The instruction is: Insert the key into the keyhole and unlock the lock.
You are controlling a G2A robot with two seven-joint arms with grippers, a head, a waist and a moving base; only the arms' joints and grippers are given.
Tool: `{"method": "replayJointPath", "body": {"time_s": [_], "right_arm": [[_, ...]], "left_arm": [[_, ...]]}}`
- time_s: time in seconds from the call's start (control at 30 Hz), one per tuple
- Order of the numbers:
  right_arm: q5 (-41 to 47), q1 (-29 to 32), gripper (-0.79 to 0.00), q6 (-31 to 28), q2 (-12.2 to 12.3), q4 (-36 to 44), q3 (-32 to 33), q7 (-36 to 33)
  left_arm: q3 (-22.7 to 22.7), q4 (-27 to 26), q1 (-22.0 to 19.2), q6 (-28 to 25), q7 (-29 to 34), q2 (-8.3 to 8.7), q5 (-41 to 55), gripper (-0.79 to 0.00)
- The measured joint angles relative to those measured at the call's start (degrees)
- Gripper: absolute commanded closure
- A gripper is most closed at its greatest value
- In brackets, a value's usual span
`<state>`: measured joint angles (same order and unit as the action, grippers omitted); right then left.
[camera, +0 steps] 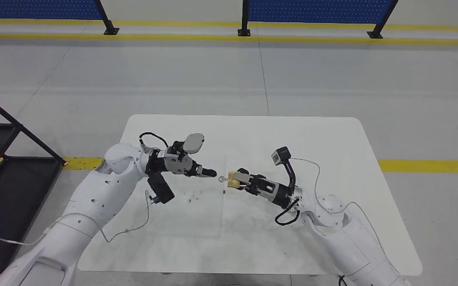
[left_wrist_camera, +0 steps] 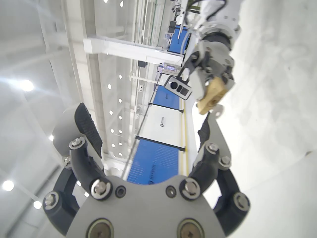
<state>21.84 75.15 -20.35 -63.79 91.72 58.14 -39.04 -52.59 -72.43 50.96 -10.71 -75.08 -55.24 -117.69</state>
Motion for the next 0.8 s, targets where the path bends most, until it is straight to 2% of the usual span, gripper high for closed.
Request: {"method": "replayJointPath", "body": {"time_s": [0.23, 0.33, 0.43, 0.53, 0.6, 0.8], "right_arm": [[0.0, 0.0, 0.000, 0.0, 0.0, 0.0, 0.0, 0.0], [0.0, 0.0, 0.000, 0.0, 0.0, 0.0, 0.0, 0.0], [0.0, 0.0, 0.000, 0.0, 0.0, 0.0, 0.0, 0.0], [0.0, 0.0, 0.000, 0.0, 0.0, 0.0, 0.0, 0.0], [0.0, 0.0, 0.000, 0.0, 0.0, 0.0, 0.0, 0.0], [0.0, 0.0, 0.000, 0.0, 0.0, 0.0, 0.0, 0.0]], "left_arm": [[-1.3, -3.5, -0.3, -26.8, 12.5, 0.59, 9.1, -0.785], [-2.7, -4.5, -0.1, -36.1, 19.4, 0.94, 12.7, -0.785], [-4.3, -4.5, 1.0, -43.0, 26.2, 0.96, 20.4, -0.785], [-4.1, -3.4, 2.4, -47.4, 34.4, 0.83, 30.4, -0.785], [-3.8, -3.6, 2.7, -47.4, 37.8, 0.81, 35.0, -0.785], [-3.8, -3.6, 2.7, -47.3, 36.0, 0.82, 33.2, -0.785]]}}
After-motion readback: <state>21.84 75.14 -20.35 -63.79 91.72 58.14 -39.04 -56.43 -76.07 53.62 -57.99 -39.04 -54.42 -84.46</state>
